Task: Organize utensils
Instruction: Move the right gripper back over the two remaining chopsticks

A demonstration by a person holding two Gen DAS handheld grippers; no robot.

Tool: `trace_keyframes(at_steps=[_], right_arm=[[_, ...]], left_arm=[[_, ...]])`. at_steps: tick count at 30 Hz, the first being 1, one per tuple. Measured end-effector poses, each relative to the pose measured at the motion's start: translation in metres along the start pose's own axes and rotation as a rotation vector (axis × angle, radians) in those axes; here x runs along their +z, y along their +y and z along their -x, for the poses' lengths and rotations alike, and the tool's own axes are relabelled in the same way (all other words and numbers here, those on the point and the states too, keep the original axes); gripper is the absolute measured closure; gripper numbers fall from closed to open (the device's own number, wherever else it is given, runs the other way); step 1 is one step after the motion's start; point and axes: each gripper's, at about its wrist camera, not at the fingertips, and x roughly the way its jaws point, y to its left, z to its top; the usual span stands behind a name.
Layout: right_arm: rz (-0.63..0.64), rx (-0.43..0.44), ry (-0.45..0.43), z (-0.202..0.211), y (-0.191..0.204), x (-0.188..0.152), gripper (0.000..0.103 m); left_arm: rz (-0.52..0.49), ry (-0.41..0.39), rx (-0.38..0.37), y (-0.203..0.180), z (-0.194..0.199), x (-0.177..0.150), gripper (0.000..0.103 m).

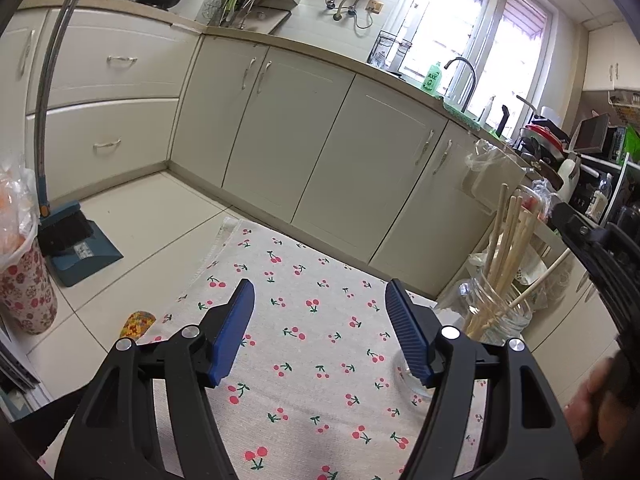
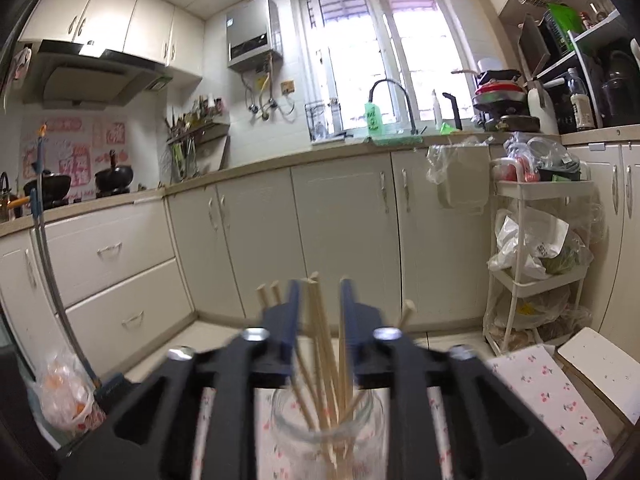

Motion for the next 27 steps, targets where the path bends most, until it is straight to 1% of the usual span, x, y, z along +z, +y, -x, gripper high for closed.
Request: trace_keyframes(at_steps=[3,5,6,8,9,10,12,13,14,16,20,21,24,27], right_arm=[[-0.02,-0.015,0.043,0.024,-0.007,-0.005,0.072],[-0.033,-0.028,0.11,0.04,-0.013,-0.016,0.072],[-0.034,-0.026,0.154,0.045,-0.015,-0.022,0.072],[-0.032,-0.008,0.306,0.054,-0.019,-0.045,0.072],[-0.034,0.001,0.36,0.056,-0.02,-0.055,0.073],[-0.031,0.014,0.423,0.059,-0.02,-0.066,0.076],[-0.009,0.035,0.524,0.065,-0.017,-0.088,0.078],[0.001,0.046,0.564,0.066,-0.015,-0.096,0.08],[0.004,0.052,0.587,0.067,-0.012,-0.102,0.082],[0.006,0.056,0.641,0.065,-0.008,-0.114,0.082],[0.026,0.059,0.7,0.057,-0.001,-0.124,0.082],[0.039,0.062,0.729,0.054,0.001,-0.127,0.082],[0.065,0.037,0.743,0.05,0.0,-0.127,0.083],[0.076,0.015,0.752,0.055,-0.006,-0.128,0.09]], left_arm=[[-0.021,-0.01,0.0,-0.004,0.002,-0.002,0.038],[-0.037,-0.016,-0.008,-0.007,0.003,-0.003,0.038],[-0.041,-0.019,-0.011,-0.007,0.004,-0.003,0.038],[-0.048,-0.013,-0.017,-0.009,0.005,-0.003,0.038],[-0.05,0.006,-0.024,-0.009,0.005,-0.003,0.038],[-0.05,0.035,-0.034,-0.009,0.004,-0.003,0.038],[-0.049,0.083,-0.039,-0.009,0.009,-0.005,0.037],[-0.055,0.1,-0.044,-0.009,0.012,-0.006,0.037],[-0.067,0.118,-0.049,-0.01,0.017,-0.009,0.037],[-0.102,0.143,-0.051,-0.014,0.026,-0.017,0.035],[-0.144,0.188,-0.063,-0.019,0.043,-0.031,0.033],[-0.15,0.194,-0.064,-0.02,0.046,-0.033,0.032],[-0.166,0.22,-0.064,-0.021,0.054,-0.04,0.032],[-0.176,0.255,-0.064,-0.025,0.056,-0.045,0.031]])
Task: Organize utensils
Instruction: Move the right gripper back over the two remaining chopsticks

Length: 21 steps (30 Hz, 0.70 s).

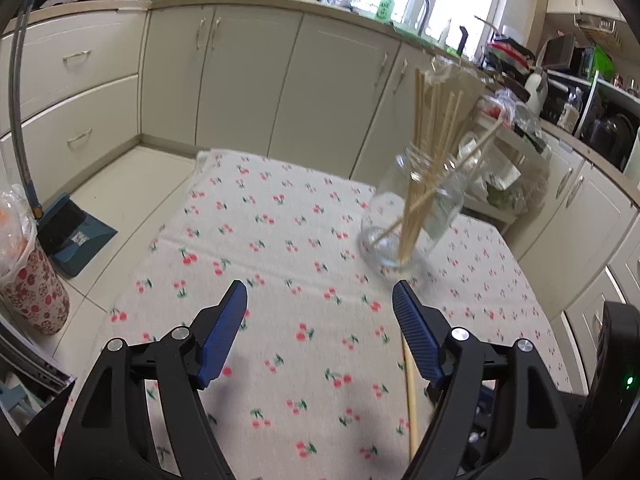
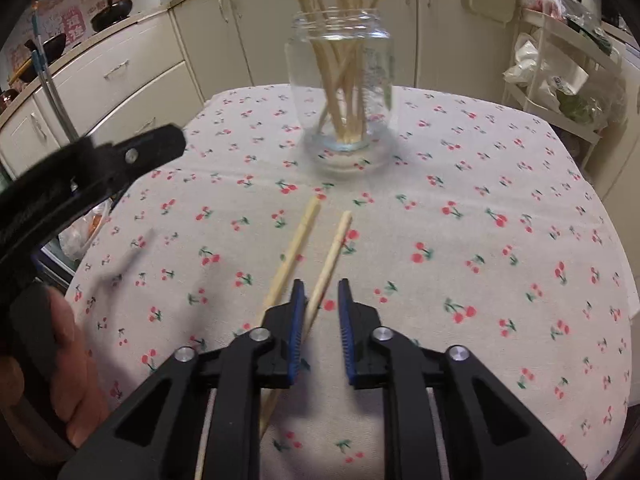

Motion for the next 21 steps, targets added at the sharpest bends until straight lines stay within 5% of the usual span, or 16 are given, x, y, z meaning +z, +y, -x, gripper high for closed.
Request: trace_keyframes(at_steps=[12,21], right_arm=[[-0.08,0.004,-0.005,0.02,-0.043,-0.017,0.095],[-0.107,0.029,-0.009,0.022,-0.051,-0.019,0.095]], left_arm=[[-0.225,0.212,0.045,-0.057,-0.039,-0.018,0.031],[-0.323,0.254,0.098,-0.086,-0.058,-0.019,0.031]])
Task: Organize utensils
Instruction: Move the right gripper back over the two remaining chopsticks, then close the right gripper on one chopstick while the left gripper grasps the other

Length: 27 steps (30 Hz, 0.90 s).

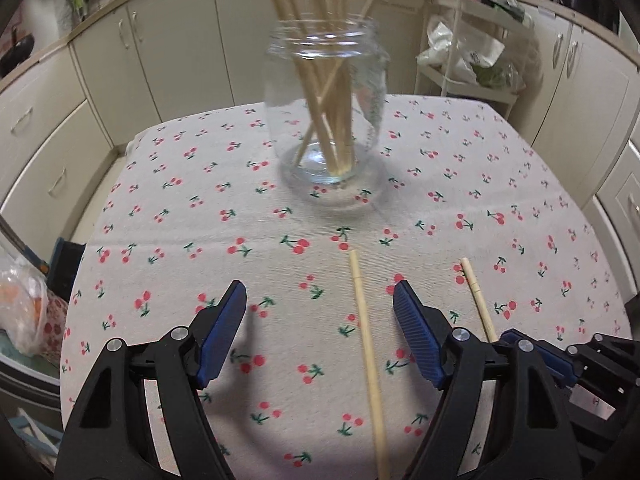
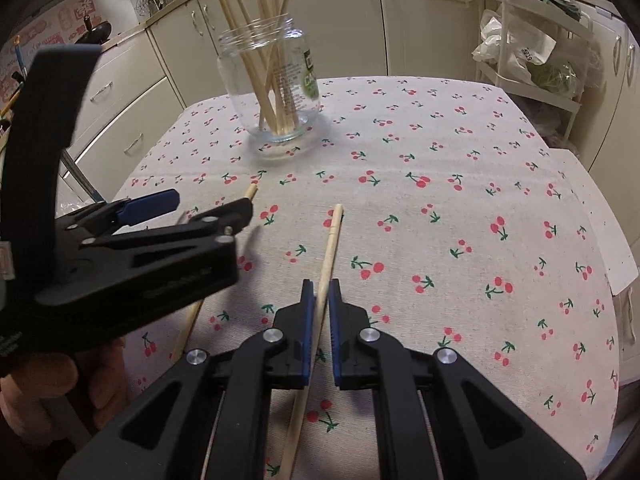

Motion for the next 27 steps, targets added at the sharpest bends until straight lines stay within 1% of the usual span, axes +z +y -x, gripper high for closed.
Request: trace_keyframes(at_steps=[5,6,8,9,10,11,12,13,14,15,16,17,21,22,23,25,27], right_arm=[[-0.016,0.006,-0.001,0.001,-0.005,0.0,0.095],[-0.016,0.005,-0.003,0.001,-0.005,0.0,0.095],[-0.017,0.004,-0.005,0.001,-0.005,0.0,0.095],[-0.018,0.004,-0.006,0.001,-0.005,0.0,0.095],[-0.018,0.003,-0.006,0.0,-0.005,0.001,0.095],[-0.018,0.0,-0.007,0.0,-0.005,0.001,0.094],[-0.014,-0.005,-0.008,0.0,-0.005,0.002,0.094],[-0.013,-0.006,-0.008,-0.001,-0.005,0.003,0.093],[-0.012,-0.006,-0.007,-0.002,-0.005,0.005,0.09],[-0.01,-0.004,-0.006,-0.003,-0.004,0.006,0.087],[-0.005,-0.007,-0.005,-0.004,-0.002,0.008,0.078],[0.001,-0.012,-0.005,-0.006,-0.001,0.01,0.072],[0.034,-0.04,0.003,-0.014,0.004,0.02,0.07],[0.044,-0.048,0.006,-0.015,0.004,0.022,0.075],[0.061,-0.068,0.008,-0.017,0.005,0.023,0.089],[0.059,-0.063,0.009,-0.018,0.001,0.023,0.095],[0.043,-0.042,0.011,-0.016,-0.005,0.023,0.097]], left_arm=[[-0.019,0.025,-0.01,-0.01,-0.008,0.001,0.033],[-0.024,0.022,-0.014,-0.012,-0.008,0.001,0.034],[-0.026,0.02,-0.033,-0.013,-0.008,0.002,0.043],[-0.029,0.017,-0.037,-0.014,-0.008,0.002,0.045],[-0.032,0.014,-0.043,-0.014,-0.008,0.002,0.054],[-0.037,0.011,-0.046,-0.014,-0.007,0.003,0.066],[-0.036,0.015,-0.061,-0.012,-0.007,0.004,0.073],[-0.032,0.022,-0.075,-0.011,-0.007,0.005,0.086],[-0.024,0.036,-0.093,-0.007,-0.006,0.006,0.097],[-0.015,0.047,-0.112,-0.004,-0.007,0.007,0.097],[-0.013,0.053,-0.121,-0.002,-0.007,0.007,0.098],[-0.016,0.058,-0.123,0.0,-0.007,0.007,0.098],[-0.029,0.072,-0.13,0.0,-0.008,0.007,0.098],[-0.035,0.071,-0.132,-0.001,-0.008,0.007,0.098],[-0.037,0.071,-0.136,-0.001,-0.008,0.007,0.098],[-0.031,0.078,-0.148,0.0,-0.008,0.008,0.098],[-0.018,0.092,-0.166,0.002,-0.008,0.008,0.098]])
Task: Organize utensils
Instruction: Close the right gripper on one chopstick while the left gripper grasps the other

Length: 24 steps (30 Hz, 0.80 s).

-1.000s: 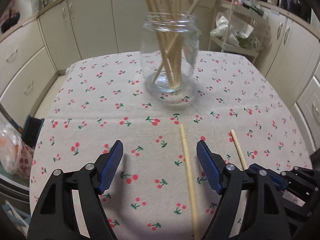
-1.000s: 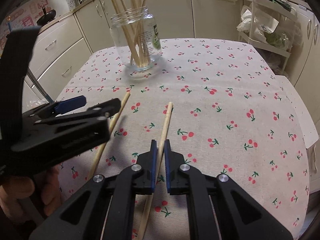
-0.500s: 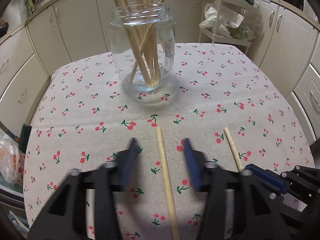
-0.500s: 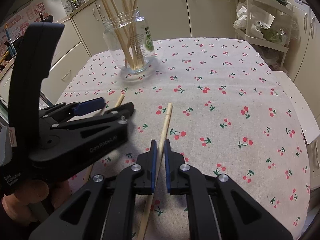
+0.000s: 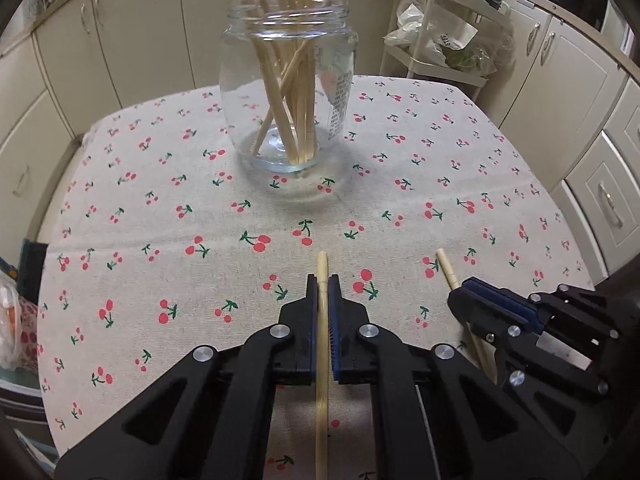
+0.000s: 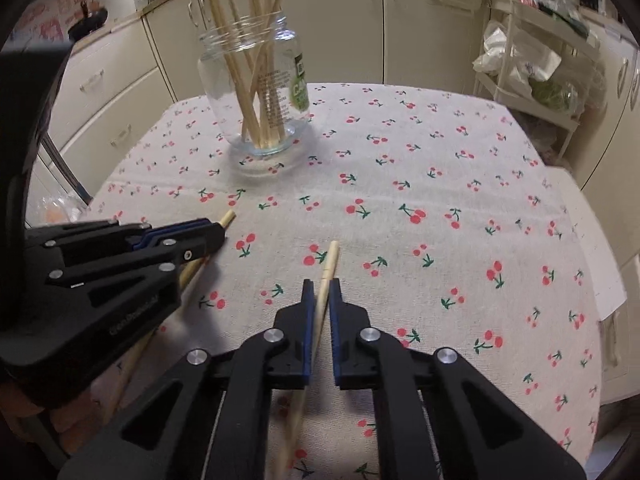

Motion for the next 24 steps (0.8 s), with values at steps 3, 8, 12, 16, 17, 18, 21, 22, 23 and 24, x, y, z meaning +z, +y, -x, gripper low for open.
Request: trace_keyframes(at_steps=[3,8,12,16,17,18,21,22,23,24], right_arm=[[-0.042,0.07,0.016,0.002,-0.007,-0.002,0.097],[-0.031,0.059,0.022,0.001,-0.005,0.0,0.097],[0.047,0.003,0.02,0.001,0.007,0.0,0.097],[0.045,0.012,0.019,0.001,0.005,-0.001,0.097],[0.041,0.016,0.019,0.001,0.004,-0.001,0.097],[0.035,0.021,0.019,0.001,0.003,-0.001,0.097],[0.006,0.041,0.02,0.002,-0.001,-0.001,0.097],[-0.009,0.052,0.02,0.002,-0.003,-0.001,0.097],[-0.018,0.057,0.02,0.002,-0.003,-0.001,0.097],[-0.028,0.062,0.02,0.002,-0.004,-0.001,0.097]], left_arm=[[0.007,0.021,-0.018,0.004,0.001,0.0,0.097],[-0.001,0.032,-0.028,0.005,0.001,0.001,0.093],[-0.06,0.035,-0.006,-0.01,-0.002,0.004,0.074],[-0.094,0.029,0.014,-0.019,-0.004,0.004,0.098],[-0.079,0.034,0.0,-0.017,-0.003,0.004,0.098],[-0.071,0.034,-0.005,-0.015,-0.002,0.004,0.098],[-0.029,-0.012,-0.017,-0.004,0.013,0.003,0.098],[-0.015,-0.033,-0.021,0.001,0.02,0.004,0.098],[0.005,-0.069,-0.033,0.006,0.031,0.006,0.098],[0.031,-0.126,-0.051,0.012,0.045,0.011,0.098]])
